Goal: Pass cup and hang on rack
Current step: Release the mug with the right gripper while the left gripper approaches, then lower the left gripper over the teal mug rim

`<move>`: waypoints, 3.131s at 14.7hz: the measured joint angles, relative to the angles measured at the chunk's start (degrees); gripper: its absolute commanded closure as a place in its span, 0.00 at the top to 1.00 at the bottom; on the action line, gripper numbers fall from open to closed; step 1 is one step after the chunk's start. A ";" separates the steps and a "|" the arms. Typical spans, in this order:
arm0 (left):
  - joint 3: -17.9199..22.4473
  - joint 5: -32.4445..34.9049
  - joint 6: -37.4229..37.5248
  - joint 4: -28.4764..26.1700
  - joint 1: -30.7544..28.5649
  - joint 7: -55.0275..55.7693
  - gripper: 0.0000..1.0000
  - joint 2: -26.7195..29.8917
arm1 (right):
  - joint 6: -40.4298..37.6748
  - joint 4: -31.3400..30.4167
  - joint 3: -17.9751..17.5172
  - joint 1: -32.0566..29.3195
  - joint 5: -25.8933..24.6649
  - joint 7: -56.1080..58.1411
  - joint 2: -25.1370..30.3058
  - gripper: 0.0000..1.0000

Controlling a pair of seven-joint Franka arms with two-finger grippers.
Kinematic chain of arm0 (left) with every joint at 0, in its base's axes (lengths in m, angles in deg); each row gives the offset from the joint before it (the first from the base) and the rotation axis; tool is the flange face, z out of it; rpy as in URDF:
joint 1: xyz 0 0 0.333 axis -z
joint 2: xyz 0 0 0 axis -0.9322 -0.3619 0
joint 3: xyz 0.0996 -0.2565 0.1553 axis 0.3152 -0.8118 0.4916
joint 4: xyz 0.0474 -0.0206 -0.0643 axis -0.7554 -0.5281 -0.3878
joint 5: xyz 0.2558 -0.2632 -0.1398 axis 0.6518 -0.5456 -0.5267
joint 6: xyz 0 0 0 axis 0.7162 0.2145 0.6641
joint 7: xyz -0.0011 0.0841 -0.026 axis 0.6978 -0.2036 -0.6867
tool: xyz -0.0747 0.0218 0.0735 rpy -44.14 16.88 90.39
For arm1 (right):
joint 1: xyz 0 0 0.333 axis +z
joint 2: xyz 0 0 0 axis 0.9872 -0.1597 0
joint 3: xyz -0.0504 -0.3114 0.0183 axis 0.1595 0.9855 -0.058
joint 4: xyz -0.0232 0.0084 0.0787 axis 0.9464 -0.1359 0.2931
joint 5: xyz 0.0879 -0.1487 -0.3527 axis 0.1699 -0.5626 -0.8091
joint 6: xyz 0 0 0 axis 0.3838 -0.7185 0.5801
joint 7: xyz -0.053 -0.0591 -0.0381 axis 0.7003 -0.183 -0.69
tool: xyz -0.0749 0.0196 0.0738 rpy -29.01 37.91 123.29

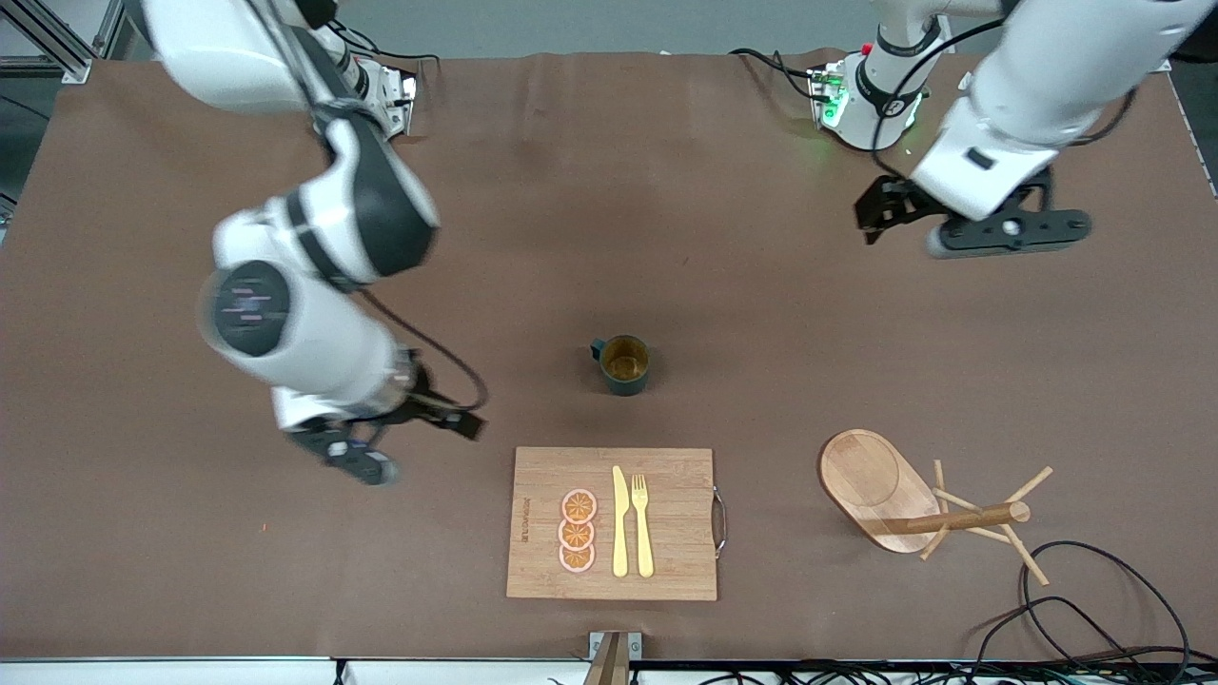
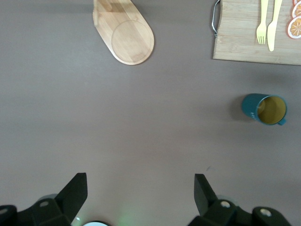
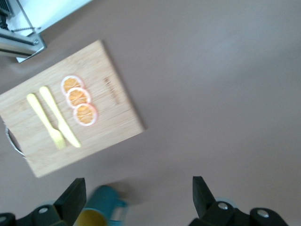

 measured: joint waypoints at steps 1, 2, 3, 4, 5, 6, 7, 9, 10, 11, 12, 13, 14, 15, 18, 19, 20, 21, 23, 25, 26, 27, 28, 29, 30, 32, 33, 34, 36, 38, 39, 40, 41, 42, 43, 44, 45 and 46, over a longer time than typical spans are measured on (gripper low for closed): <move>-0.77 1.19 -0.07 1.07 1.51 3.56 1.00 -1.49 | -1.40 -0.04 0.00 -2.46 -0.19 4.92 1.30 1.00; -1.07 2.42 -0.22 2.21 3.65 7.68 1.00 -3.10 | -2.37 -0.10 -0.01 -4.73 -0.86 9.77 2.34 1.00; -1.17 3.87 -0.54 3.30 6.11 11.95 1.00 -4.82 | -2.91 -0.16 -0.05 -6.72 -2.18 14.84 3.21 1.00; -1.22 5.45 -1.04 4.16 8.44 15.86 1.00 -6.45 | -3.21 -0.19 -0.05 -8.39 -3.53 19.45 3.84 1.00; -1.27 7.05 -1.81 4.92 10.79 19.82 1.00 -8.12 | -3.49 -0.29 -0.06 -9.89 -4.45 23.15 4.46 1.00; -1.30 8.69 -2.93 5.48 13.03 23.90 1.00 -9.79 | -3.72 -0.56 -0.05 -11.33 -4.87 25.99 5.11 1.00; -1.34 10.56 -4.18 5.91 15.29 28.10 1.00 -11.51 | -3.90 -0.98 -0.06 -12.67 -5.06 28.10 5.92 1.00; -1.39 14.92 -6.14 6.45 19.69 35.73 1.00 -14.99 | -4.08 -3.02 -0.07 -14.69 -5.92 30.78 8.39 1.00; -1.40 17.25 -7.03 6.60 21.68 38.88 1.00 -16.70 | -4.08 -4.40 -0.08 -15.41 -6.62 31.98 9.96 1.00; -1.40 19.38 -8.00 6.69 23.31 41.21 1.00 -18.34 | -4.07 -5.87 -0.08 -15.91 -7.55 32.80 11.66 1.00; -1.40 21.23 -9.10 6.73 24.58 42.88 1.00 -19.91 | -4.04 -7.35 -0.09 -16.29 -8.37 33.18 13.35 1.00; -1.40 22.89 -10.26 6.77 25.55 44.36 1.00 -21.40 | -3.88 -8.97 -0.09 -16.65 -8.84 33.33 15.09 1.00; -1.37 24.47 -11.42 6.82 26.44 46.34 1.00 -22.83 | -3.18 -11.01 -0.09 -17.07 -9.07 33.41 16.98 1.00; -1.38 25.75 -12.41 6.89 27.27 48.57 1.00 -24.07 | -1.89 -13.51 -0.09 -17.53 -9.14 33.51 18.96 1.00; -1.40 29.12 -13.84 7.06 29.43 52.52 1.00 -26.34 | 2.59 -22.70 -0.09 -18.78 -9.16 34.83 25.46 1.00; -1.41 30.30 -13.90 7.07 30.09 52.68 1.00 -26.73 | 2.82 -25.08 -0.09 -19.11 -9.16 35.24 27.31 1.00; -1.41 31.22 -13.90 7.06 30.79 52.70 1.00 -27.09 | 2.80 -27.07 -0.09 -19.33 -9.16 35.57 29.02 1.00; -1.42 31.92 -13.90 7.00 31.63 52.70 1.00 -27.53 | 2.80 -28.83 -0.10 -19.45 -9.16 35.75 30.68 1.00; -1.43 33.68 -14.04 6.54 33.27 52.89 1.00 -28.53 | 2.79 -31.77 -0.14 -19.51 -9.16 35.85 33.73 1.00; -1.43 35.67 -15.92 5.13 34.53 55.15 1.00 -29.64 | 2.50 -33.46 -0.16 -19.63 -9.16 35.86 35.88 1.00; -1.42 37.54 -17.37 3.67 34.95 57.18 1.00 -30.15 | 2.12 -33.96 -0.16 -19.75 -9.16 35.87 36.60 1.00; -1.43 39.41 -18.98 1.80 35.14 58.99 1.00 -30.51 | 1.68 -34.27 -0.16 -19.85 -9.16 35.95 37.10 1.00; -1.42 40.73 -20.52 -0.21 35.20 60.24 0.99 -30.66 | 1.04 -34.49 -0.16 -19.93 -9.01 36.16 37.45 1.00; -1.42 41.45 -21.85 -2.04 35.18 60.86 0.99 -30.64 | 0.22 -34.58 -0.16 -20.05 -8.71 36.52 37.64 1.00; -1.41 42.26 -23.08 -3.53 35.15 61.04 0.99 -30.61 | -0.48 -34.59 -0.16 -20.22 -8.32 36.87 37.73 1.00; -1.38 45.17 -26.01 -6.65 34.94 61.14 0.99 -30.34 | -1.37 -34.59 -0.16 -20.48 -7.98 37.16 37.77 1.00; -1.37 46.44 -27.60 -8.31 34.74 61.19 0.99 -30.12 | -1.48 -34.60 -0.16 -20.51 -7.96 37.21 37.77 1.00; -1.36 47.43 -29.38 -10.05 34.44 61.21 0.99 -29.78 | -1.50 -34.60 -0.16 -20.51 -7.95 37.23 37.78 1.00; -1.33 49.44 -33.37 -13.69 33.50 61.22 0.99 -28.73 | -1.50 -34.59 -0.16 -20.53 -7.94 37.25 37.80 1.00; -1.28 53.08 -38.28 -17.52 31.78 61.23 0.99 -27.37 | -1.36 -34.43 -0.16 -20.53 -7.94 37.36 37.93 1.00; -1.27 55.22 -41.44 -19.46 30.57 61.23 0.99 -26.72 | -1.18 -34.23 -0.16 -20.54 -7.94 37.40 38.03 1.00; -1.25 57.28 -44.68 -21.21 29.22 61.34 0.99 -26.15 | -1.04 -33.98 -0.16 -20.54 -7.94 37.42 38.12 1.00; -1.24 59.52 -47.51 -22.58 27.86 62.00 0.99 -25.74 | -1.03 -33.74 -0.16 -20.54 -7.94 37.43 38.19 1.00; -1.23 62.46 -49.62 -23.48 26.82 63.95 0.99 -25.61 | -1.03 -33.56 -0.16 -20.54 -7.94 37.44 38.23 1.00; -1.23 66.25 -51.19 -24.10 26.17 67.09 1.00 -25.65 | -1.03 -33.48 -0.16 -20.55 -7.94 37.45 38.25 1.00; -1.21 70.39 -52.34 -24.64 25.81 71.18 1.00 -25.75 | -1.03 -33.47 -0.16 -20.55 -7.94 37.46 38.25 1.00; -1.21 75.05 -53.24 -25.10 25.53 75.94 1.00 -25.95 | -1.03 -33.47 -0.16 -20.55 -7.94 37.46 38.25 1.00; -1.21 79.70 -54.15 -25.43 25.29 80.83 1.00 -26.30 | -1.03 -33.46 -0.16 -20.58 -7.94 37.46 38.25 1.00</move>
